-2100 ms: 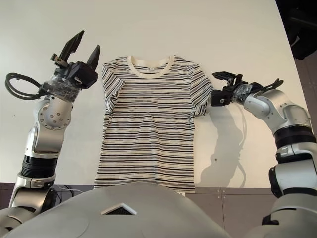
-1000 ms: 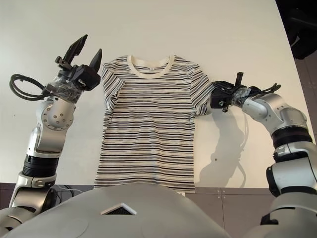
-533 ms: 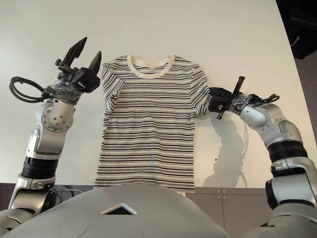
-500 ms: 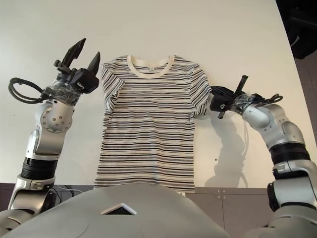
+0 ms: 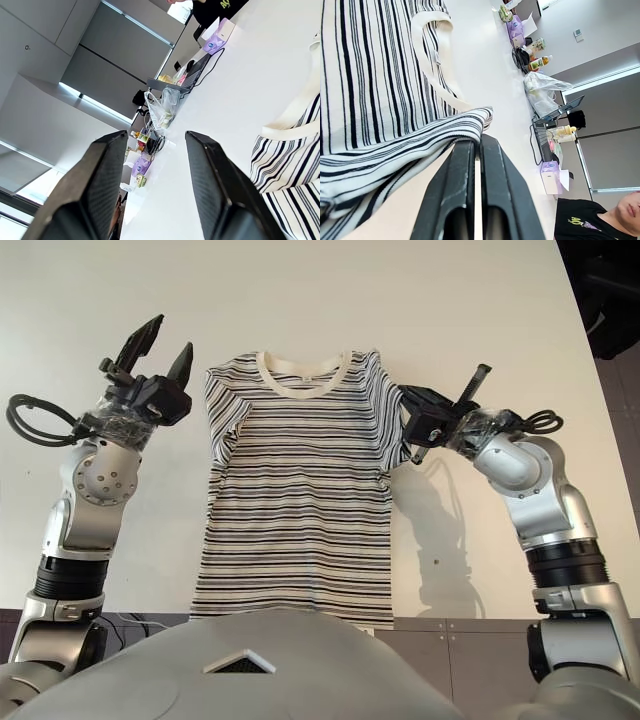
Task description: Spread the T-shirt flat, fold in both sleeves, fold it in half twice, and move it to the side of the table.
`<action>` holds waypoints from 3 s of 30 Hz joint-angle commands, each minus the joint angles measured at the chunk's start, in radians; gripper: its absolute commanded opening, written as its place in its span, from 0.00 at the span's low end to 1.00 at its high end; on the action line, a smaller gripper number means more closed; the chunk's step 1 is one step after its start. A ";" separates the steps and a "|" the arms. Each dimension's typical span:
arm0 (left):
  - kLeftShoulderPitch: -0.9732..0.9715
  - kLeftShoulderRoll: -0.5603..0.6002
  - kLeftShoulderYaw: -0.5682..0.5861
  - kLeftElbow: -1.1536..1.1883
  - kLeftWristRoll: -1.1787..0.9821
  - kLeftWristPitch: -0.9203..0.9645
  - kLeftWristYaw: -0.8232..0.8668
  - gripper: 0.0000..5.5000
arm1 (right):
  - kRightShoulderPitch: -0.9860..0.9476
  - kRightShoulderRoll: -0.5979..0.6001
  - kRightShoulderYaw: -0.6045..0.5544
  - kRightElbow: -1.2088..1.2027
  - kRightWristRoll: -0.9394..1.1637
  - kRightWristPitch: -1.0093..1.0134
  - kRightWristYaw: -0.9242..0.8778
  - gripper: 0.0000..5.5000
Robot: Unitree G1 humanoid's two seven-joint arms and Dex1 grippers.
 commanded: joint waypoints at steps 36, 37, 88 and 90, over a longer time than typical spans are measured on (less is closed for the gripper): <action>0.804 0.500 0.161 -0.263 -0.379 -0.263 -0.696 0.39 | 0.570 -0.374 -0.201 -0.444 0.253 -0.234 0.654 0.60; 0.817 0.495 0.142 -0.266 -0.343 -0.295 -0.689 0.39 | 0.592 -0.372 -0.200 -0.433 0.217 -0.281 0.641 0.60; 0.645 0.490 -0.127 -0.158 -0.229 -0.473 -0.564 0.02 | 0.599 -0.377 0.000 -0.431 0.164 -0.364 0.456 0.02; 0.648 0.484 -0.126 -0.176 -0.262 -0.444 -0.568 0.02 | 0.601 -0.388 0.002 -0.435 0.188 -0.355 0.468 0.02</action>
